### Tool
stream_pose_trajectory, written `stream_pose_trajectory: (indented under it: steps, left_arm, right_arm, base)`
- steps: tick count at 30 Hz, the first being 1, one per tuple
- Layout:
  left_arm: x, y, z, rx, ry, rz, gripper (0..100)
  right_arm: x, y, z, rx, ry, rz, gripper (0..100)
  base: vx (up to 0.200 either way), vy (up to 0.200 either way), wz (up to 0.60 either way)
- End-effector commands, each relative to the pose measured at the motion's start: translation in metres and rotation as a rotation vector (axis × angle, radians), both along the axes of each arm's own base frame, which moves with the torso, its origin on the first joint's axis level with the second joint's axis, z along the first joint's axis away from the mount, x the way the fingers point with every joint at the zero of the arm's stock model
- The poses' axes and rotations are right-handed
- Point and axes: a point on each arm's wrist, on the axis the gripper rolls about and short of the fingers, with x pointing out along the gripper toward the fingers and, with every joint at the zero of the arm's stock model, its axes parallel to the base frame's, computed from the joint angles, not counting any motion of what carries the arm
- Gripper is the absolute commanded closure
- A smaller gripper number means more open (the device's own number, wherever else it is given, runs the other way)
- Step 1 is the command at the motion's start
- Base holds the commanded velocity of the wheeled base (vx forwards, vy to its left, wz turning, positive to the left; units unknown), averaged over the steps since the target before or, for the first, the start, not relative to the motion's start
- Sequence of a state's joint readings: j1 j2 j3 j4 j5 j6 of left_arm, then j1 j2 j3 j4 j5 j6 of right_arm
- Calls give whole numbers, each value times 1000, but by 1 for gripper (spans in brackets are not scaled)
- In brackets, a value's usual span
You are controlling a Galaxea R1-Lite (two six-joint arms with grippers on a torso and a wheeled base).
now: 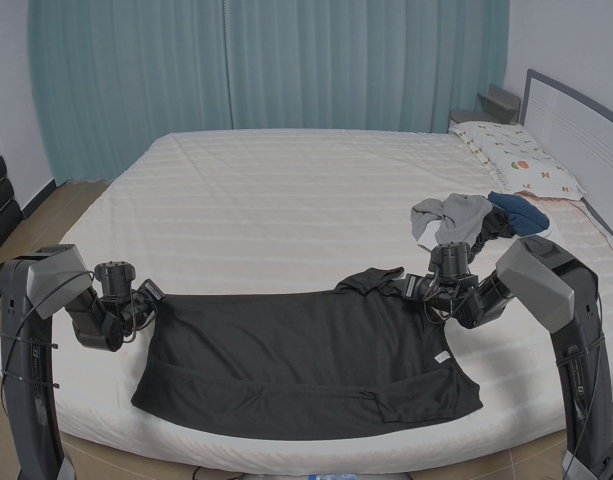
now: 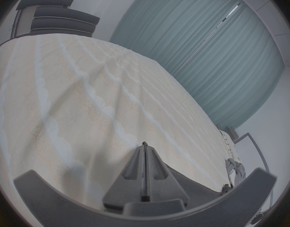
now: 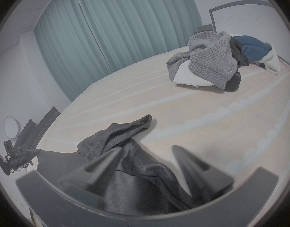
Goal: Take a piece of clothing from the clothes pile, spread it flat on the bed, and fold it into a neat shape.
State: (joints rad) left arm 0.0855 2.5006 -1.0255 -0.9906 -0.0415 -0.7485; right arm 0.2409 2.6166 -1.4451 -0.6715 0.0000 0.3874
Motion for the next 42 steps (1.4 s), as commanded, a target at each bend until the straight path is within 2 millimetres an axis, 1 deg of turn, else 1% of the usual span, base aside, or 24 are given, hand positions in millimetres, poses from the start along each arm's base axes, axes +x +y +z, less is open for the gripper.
stream_pose_trajectory:
  steps: [1, 4, 10, 15, 18, 19, 23, 25, 29, 34, 37, 42]
  left_arm:
    - [0, 0, -1, 0, 2, 0, 100]
    - [1, 0, -1, 2, 0, 1, 100]
    - [0, 1, -1, 2, 2, 3, 100]
    - [1, 2, -1, 7, 1, 3, 100]
    - [1, 2, -1, 7, 1, 3, 100]
    - [1, 2, -1, 7, 1, 3, 100]
    - [0, 3, -1, 5, 2, 6, 100]
    - [0, 3, -2, 4, 4, 6, 100]
    - [-1, 3, -2, 4, 5, 6, 100]
    - [-1, 3, -3, 5, 7, 9, 100]
    - [-1, 3, -3, 5, 8, 7, 100]
    - [-1, 3, -5, 6, 11, 6, 100]
  right_arm:
    - [1, -4, -3, 5, 3, -9, 100]
    - [3, -9, 1, 15, -4, -25, 100]
    - [4, -11, 4, 51, -5, -47, 100]
    - [6, -19, 13, 119, -12, -97, 100]
    - [4, -21, 14, 137, -4, -90, 100]
    - [4, -21, 16, 140, -6, -87, 0]
    - [-1, -20, 24, 140, -6, -41, 0]
    - [-1, -19, 24, 123, -10, -16, 0]
    - [-1, -18, 19, 61, -13, 57, 0]
    - [-1, -12, 15, 5, -23, 128, 0]
    - [1, 3, 0, -63, -36, 193, 0]
    - [1, 3, -12, -158, -49, 242, 0]
  base:
    - [0, 0, 0]
    - [0, 0, 0]
    - [0, 0, 0]
    - [0, 0, 0]
    - [0, 0, 0]
    - [0, 0, 0]
    - [0, 0, 0]
    - [0, 0, 0]
    - [0, 0, 0]
    - [0, 0, 0]
    - [0, 0, 0]
    - [0, 0, 0]
